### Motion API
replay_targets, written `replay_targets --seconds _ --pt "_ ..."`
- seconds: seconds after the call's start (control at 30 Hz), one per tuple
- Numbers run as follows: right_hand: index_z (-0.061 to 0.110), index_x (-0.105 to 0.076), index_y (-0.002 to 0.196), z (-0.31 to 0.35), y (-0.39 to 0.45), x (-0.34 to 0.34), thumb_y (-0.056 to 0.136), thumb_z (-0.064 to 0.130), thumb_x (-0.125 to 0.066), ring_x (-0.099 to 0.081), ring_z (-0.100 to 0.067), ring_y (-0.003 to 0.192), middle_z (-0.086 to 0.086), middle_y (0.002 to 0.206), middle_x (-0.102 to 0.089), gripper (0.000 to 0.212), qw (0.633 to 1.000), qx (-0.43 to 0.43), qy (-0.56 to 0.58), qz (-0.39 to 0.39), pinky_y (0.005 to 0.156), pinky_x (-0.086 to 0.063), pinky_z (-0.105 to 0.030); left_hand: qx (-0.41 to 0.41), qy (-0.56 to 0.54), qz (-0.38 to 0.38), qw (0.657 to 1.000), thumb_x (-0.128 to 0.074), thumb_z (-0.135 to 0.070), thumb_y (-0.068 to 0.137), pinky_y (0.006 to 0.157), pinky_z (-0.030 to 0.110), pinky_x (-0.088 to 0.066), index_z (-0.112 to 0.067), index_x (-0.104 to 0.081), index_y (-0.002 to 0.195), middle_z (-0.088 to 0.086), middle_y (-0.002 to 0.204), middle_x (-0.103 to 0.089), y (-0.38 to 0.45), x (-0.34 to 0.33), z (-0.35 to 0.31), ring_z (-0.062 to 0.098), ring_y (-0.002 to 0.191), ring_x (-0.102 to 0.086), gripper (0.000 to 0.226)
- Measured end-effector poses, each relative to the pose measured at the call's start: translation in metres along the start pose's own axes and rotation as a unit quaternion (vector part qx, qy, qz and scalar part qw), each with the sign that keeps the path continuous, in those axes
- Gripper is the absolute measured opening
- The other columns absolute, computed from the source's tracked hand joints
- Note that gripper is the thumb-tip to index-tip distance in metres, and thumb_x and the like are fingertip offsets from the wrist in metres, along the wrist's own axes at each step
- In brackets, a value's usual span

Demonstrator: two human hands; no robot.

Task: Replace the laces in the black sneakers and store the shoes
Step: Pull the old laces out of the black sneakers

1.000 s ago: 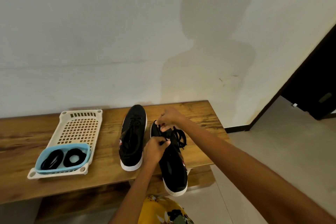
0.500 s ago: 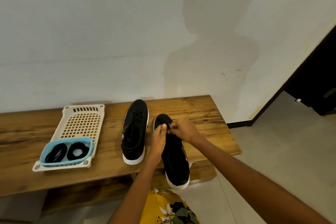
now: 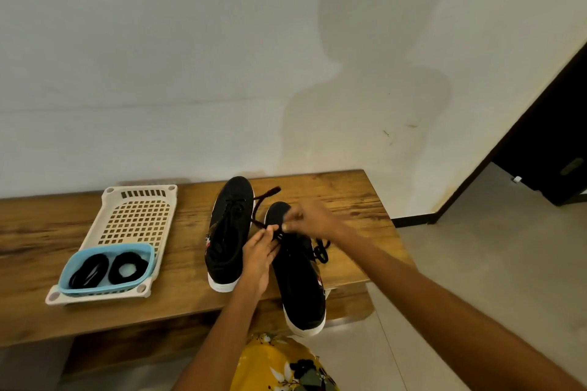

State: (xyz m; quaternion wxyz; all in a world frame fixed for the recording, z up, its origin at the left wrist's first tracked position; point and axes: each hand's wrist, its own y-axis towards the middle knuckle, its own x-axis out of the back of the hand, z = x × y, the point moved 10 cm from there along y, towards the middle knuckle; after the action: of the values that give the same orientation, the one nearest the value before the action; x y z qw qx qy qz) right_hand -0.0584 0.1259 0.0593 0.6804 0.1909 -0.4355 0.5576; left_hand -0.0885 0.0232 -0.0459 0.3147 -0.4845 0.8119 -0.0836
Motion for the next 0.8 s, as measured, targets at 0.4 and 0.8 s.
replay_targets --seconds 0.4,0.8 --pt "0.005 -0.070 0.087 0.015 0.009 0.047 0.089 0.025 -0.063 -0.059 -0.011 0.060 -0.005 0.075 -0.068 0.020 0.990 -0.016 0.082 -0.115 0.064 -0.049 -0.021 -0.053 0.207 0.048 0.976 -0.045 -0.017 0.098 0.092 0.021 -0.040 -0.004 -0.060 0.121 0.008 0.127 -0.056 0.006 -0.010 0.002 0.013 0.114 -0.052 0.030" --pt "0.003 -0.070 0.098 -0.063 0.016 0.028 0.091 0.020 -0.063 -0.068 -0.022 0.077 -0.014 0.088 -0.072 0.020 0.951 -0.158 0.172 -0.203 0.080 -0.056 -0.036 -0.043 0.512 0.098 0.852 -0.071 -0.023 0.081 0.089 0.029 -0.043 -0.017 -0.049 0.126 0.007 0.131 -0.043 0.018 -0.018 -0.001 0.021 0.112 -0.049 0.050"
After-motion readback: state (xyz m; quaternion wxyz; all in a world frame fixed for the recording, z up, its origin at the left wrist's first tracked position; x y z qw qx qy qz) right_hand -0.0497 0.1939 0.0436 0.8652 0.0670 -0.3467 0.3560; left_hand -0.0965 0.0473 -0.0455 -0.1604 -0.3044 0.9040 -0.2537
